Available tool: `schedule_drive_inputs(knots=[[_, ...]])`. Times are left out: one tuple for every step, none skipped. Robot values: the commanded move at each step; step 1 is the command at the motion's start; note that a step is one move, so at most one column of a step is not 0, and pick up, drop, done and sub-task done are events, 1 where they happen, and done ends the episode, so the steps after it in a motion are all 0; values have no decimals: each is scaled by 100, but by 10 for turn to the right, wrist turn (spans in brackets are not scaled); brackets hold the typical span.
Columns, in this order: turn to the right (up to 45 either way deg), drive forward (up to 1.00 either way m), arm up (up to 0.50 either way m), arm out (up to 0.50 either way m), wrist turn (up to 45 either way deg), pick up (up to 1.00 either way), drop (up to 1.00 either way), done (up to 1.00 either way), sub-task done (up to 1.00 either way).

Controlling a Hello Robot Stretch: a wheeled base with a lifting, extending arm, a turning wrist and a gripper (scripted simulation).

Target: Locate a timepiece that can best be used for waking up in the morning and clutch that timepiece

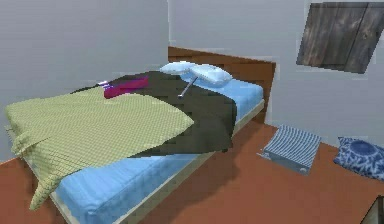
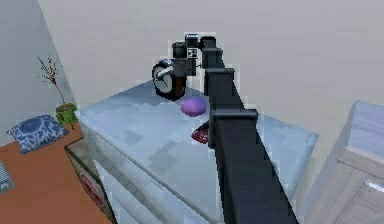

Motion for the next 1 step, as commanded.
schedule_drive_inputs(knots=[[0,0,0,0,0,100,0,0,0]])
